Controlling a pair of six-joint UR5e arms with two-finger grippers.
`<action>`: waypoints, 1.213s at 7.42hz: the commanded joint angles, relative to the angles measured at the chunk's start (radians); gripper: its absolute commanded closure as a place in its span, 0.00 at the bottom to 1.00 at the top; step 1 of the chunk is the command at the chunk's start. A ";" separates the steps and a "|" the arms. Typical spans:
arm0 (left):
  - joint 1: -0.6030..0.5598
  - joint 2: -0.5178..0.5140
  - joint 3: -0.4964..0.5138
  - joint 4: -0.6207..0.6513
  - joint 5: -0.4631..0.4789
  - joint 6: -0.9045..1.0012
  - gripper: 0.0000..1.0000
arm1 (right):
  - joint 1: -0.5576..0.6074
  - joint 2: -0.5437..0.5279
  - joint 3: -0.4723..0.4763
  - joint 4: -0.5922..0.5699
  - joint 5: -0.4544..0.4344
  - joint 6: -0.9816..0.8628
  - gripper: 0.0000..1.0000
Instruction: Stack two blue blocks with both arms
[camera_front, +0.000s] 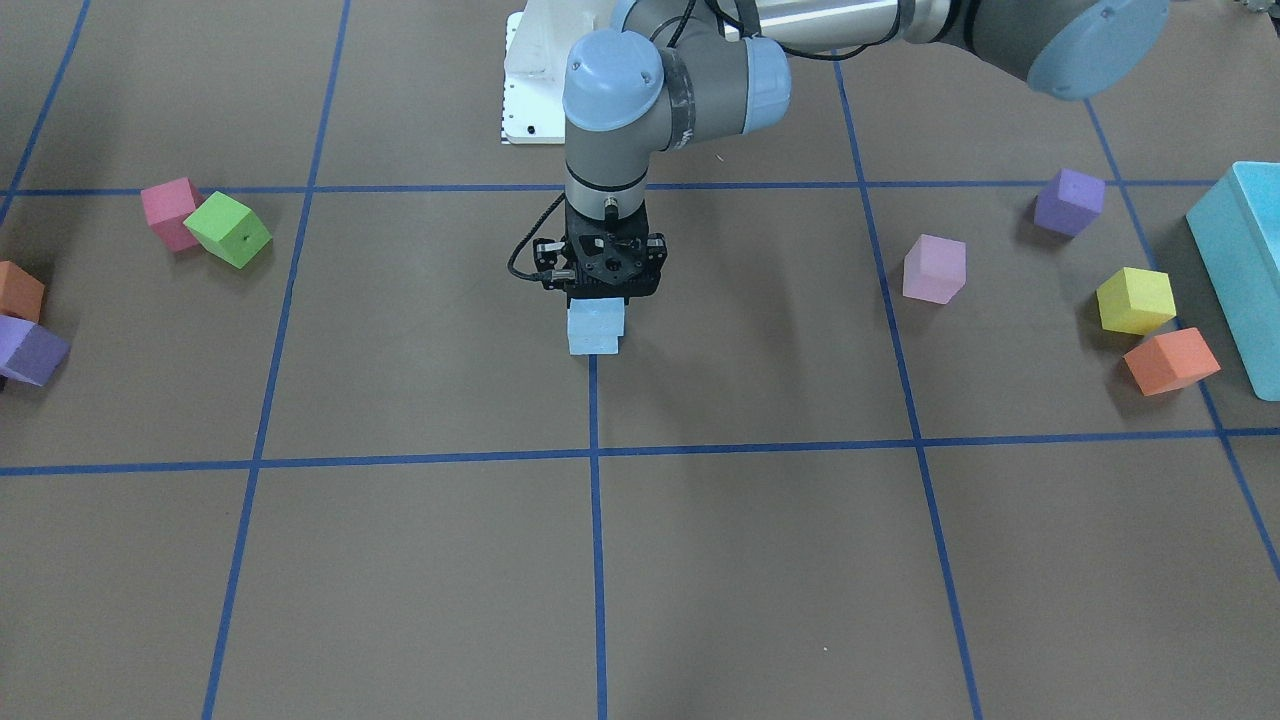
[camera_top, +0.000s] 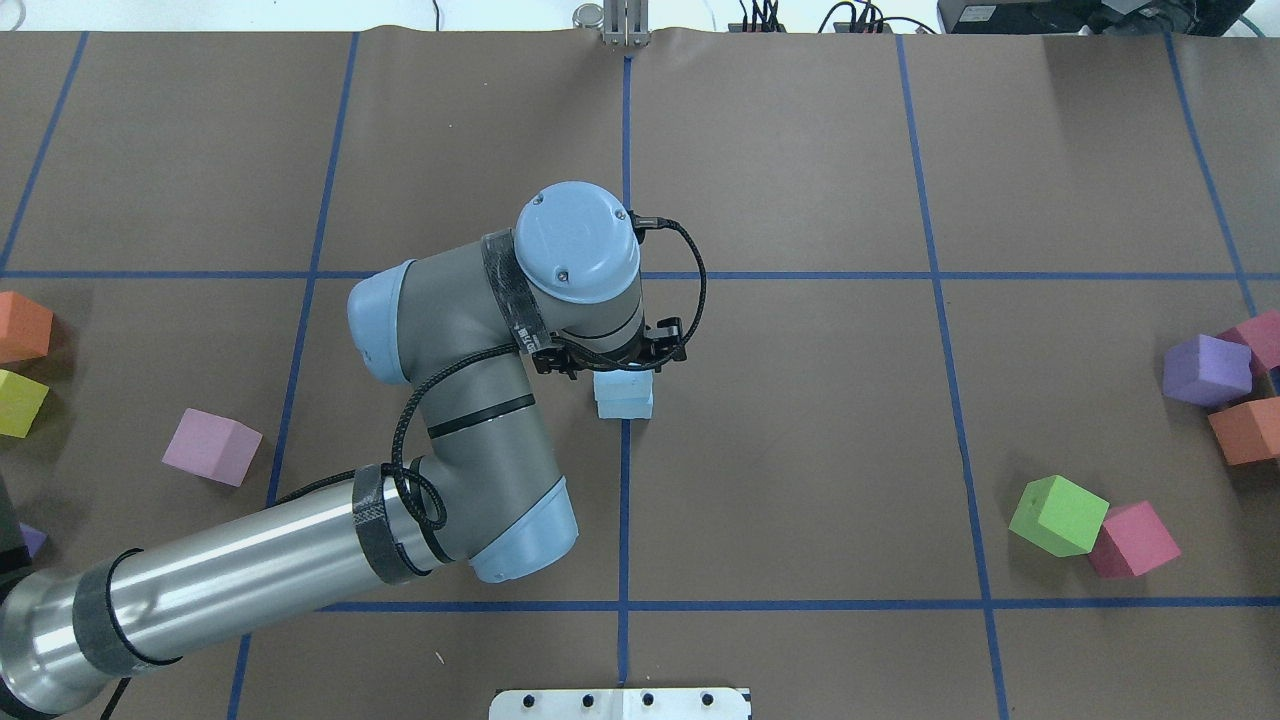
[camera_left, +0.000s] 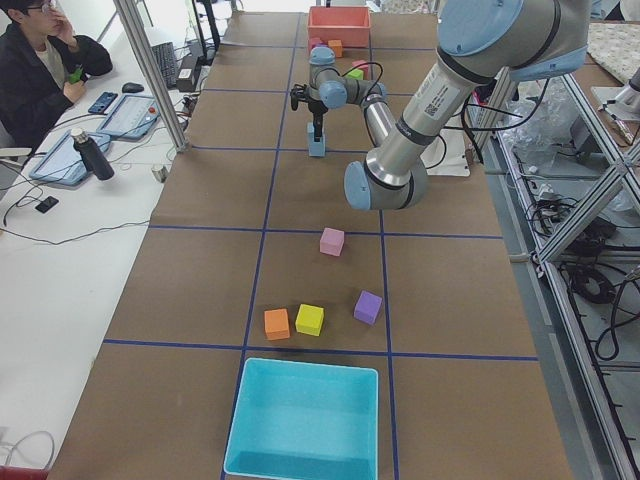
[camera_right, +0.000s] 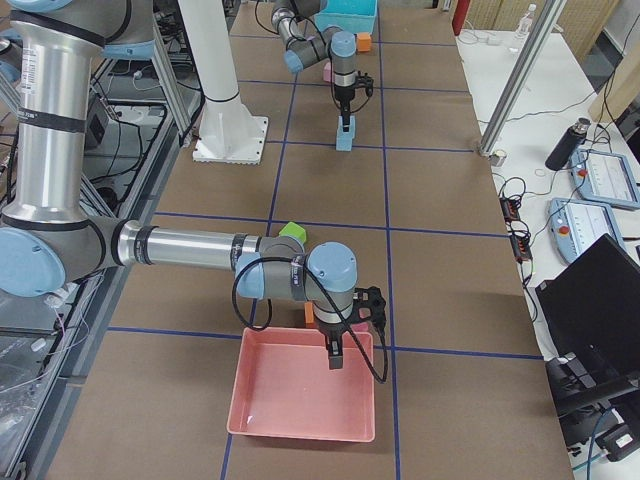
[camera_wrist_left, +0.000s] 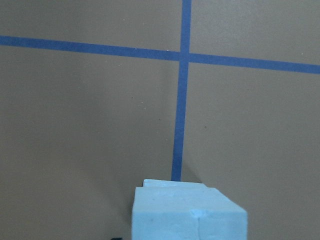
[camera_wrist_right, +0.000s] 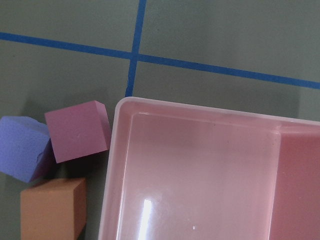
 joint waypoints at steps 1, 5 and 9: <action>0.003 0.001 -0.027 0.001 -0.012 0.021 0.01 | 0.000 0.000 0.000 0.000 0.000 0.000 0.00; -0.099 0.065 -0.243 0.122 -0.131 0.183 0.01 | 0.000 -0.001 -0.001 0.000 0.002 0.000 0.00; -0.409 0.391 -0.378 0.173 -0.280 0.813 0.01 | 0.000 0.000 -0.014 0.000 0.003 0.000 0.00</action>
